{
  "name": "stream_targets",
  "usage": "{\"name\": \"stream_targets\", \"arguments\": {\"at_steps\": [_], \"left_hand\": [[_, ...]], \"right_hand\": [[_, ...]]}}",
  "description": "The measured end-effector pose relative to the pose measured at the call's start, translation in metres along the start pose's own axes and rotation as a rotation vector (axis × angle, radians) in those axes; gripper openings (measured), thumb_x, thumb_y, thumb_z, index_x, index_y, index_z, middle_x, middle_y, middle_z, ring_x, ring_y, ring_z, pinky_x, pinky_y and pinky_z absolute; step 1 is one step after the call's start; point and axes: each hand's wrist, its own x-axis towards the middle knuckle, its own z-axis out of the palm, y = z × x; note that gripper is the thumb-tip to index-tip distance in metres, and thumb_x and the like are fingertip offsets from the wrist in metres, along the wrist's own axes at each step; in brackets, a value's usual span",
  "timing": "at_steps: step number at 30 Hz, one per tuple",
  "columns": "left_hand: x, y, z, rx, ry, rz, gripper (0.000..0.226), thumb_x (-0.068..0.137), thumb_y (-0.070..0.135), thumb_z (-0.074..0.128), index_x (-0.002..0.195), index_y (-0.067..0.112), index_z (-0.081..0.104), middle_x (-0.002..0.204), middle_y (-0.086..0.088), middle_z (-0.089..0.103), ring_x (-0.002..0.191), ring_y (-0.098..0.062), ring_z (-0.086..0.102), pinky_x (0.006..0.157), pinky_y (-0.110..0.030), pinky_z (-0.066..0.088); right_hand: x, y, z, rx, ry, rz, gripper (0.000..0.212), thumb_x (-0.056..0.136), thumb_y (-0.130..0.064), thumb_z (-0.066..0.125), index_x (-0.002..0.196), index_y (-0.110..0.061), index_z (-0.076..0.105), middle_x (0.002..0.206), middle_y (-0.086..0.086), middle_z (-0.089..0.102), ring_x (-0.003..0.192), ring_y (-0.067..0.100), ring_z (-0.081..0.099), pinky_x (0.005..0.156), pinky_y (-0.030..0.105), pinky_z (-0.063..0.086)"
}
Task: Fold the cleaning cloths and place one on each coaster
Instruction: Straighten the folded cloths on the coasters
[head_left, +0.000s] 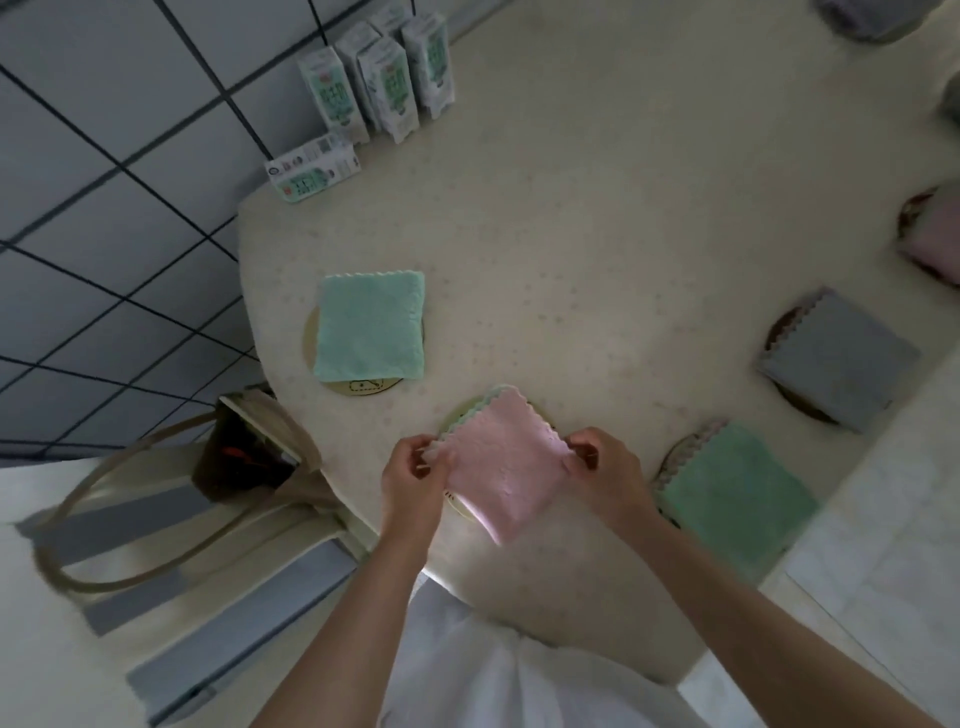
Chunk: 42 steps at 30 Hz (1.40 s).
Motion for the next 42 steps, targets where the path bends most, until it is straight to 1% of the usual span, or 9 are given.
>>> {"name": "stream_targets", "arguments": {"at_steps": [5,10,13,19,22,25,27,33,42], "left_hand": [[0.007,-0.004,-0.013,0.069,-0.092,0.048,0.019,0.077,0.011,0.076,0.089,0.012,0.061,0.080,0.003,0.064,0.069,-0.003,0.059,0.061,-0.013,0.047],[0.015,-0.019,-0.022,0.233,-0.028,0.031,0.019,0.077,0.016,0.077,0.086,0.014,0.060,0.082,-0.001,0.065,0.078,-0.020,0.064,0.071,-0.029,0.054],[0.024,-0.015,-0.027,0.340,0.038,0.096,0.018,0.078,0.015,0.074,0.089,0.012,0.060,0.084,-0.002,0.065,0.079,-0.018,0.062,0.065,-0.018,0.042],[0.049,0.024,-0.037,0.365,0.130,0.170,0.015,0.084,0.014,0.063,0.099,0.012,0.060,0.091,0.001,0.062,0.079,-0.014,0.058,0.069,-0.024,0.040],[0.071,0.045,-0.041,0.250,0.226,0.005,0.018,0.083,0.014,0.061,0.100,0.010,0.061,0.091,-0.002,0.063,0.082,-0.020,0.060,0.073,-0.030,0.047],[0.097,0.057,-0.043,-0.256,0.192,-0.384,0.012,0.080,0.005,0.063,0.091,0.000,0.063,0.087,-0.015,0.064,0.070,-0.026,0.062,0.064,-0.031,0.053],[0.108,0.060,-0.046,-0.526,0.150,-0.518,0.024,0.081,0.002,0.063,0.104,-0.002,0.062,0.089,-0.017,0.061,0.066,-0.022,0.059,0.053,-0.025,0.055],[0.122,0.066,-0.046,-0.702,0.151,-0.628,0.027,0.086,0.001,0.057,0.113,-0.001,0.057,0.083,-0.015,0.061,0.070,-0.023,0.059,0.054,-0.028,0.053],[0.137,0.076,-0.045,-0.783,0.175,-0.639,0.031,0.084,0.005,0.065,0.115,0.007,0.058,0.093,-0.011,0.063,0.080,-0.023,0.061,0.061,-0.030,0.051]], "right_hand": [[-0.010,0.001,0.009,0.109,0.078,0.018,0.013,0.082,-0.005,0.064,0.091,-0.014,0.065,0.088,0.004,0.062,0.080,0.018,0.054,0.066,0.015,0.029],[-0.012,-0.004,0.010,0.021,0.078,0.010,0.016,0.083,-0.006,0.061,0.095,-0.015,0.063,0.090,0.001,0.054,0.078,0.015,0.049,0.066,0.013,0.027],[-0.006,-0.007,0.008,-0.117,0.042,-0.009,0.025,0.083,-0.008,0.054,0.106,-0.014,0.062,0.101,0.002,0.052,0.092,0.021,0.051,0.079,0.023,0.037],[0.037,-0.061,0.010,-0.322,0.011,-0.197,0.035,0.078,-0.009,0.044,0.109,-0.014,0.059,0.107,0.006,0.058,0.102,0.029,0.051,0.086,0.034,0.040],[0.059,-0.112,0.012,-0.234,0.002,-0.289,0.035,0.087,-0.005,0.047,0.120,-0.008,0.056,0.115,0.008,0.058,0.109,0.025,0.051,0.092,0.033,0.043],[0.084,-0.153,0.019,-0.185,-0.054,-0.290,0.037,0.090,-0.007,0.045,0.126,-0.009,0.052,0.121,0.007,0.055,0.112,0.022,0.052,0.095,0.032,0.045],[0.104,-0.176,0.026,-0.188,-0.076,-0.283,0.040,0.089,-0.008,0.045,0.129,-0.009,0.049,0.124,0.008,0.053,0.114,0.024,0.052,0.095,0.032,0.044],[0.150,-0.222,0.043,-0.224,-0.158,-0.168,0.036,0.090,-0.012,0.046,0.125,-0.003,0.048,0.126,0.017,0.052,0.116,0.032,0.048,0.093,0.036,0.041],[0.175,-0.236,0.058,0.084,-0.267,0.083,0.045,0.083,-0.021,0.068,0.120,0.000,0.054,0.110,0.012,0.059,0.105,0.028,0.059,0.092,0.041,0.051]]}}
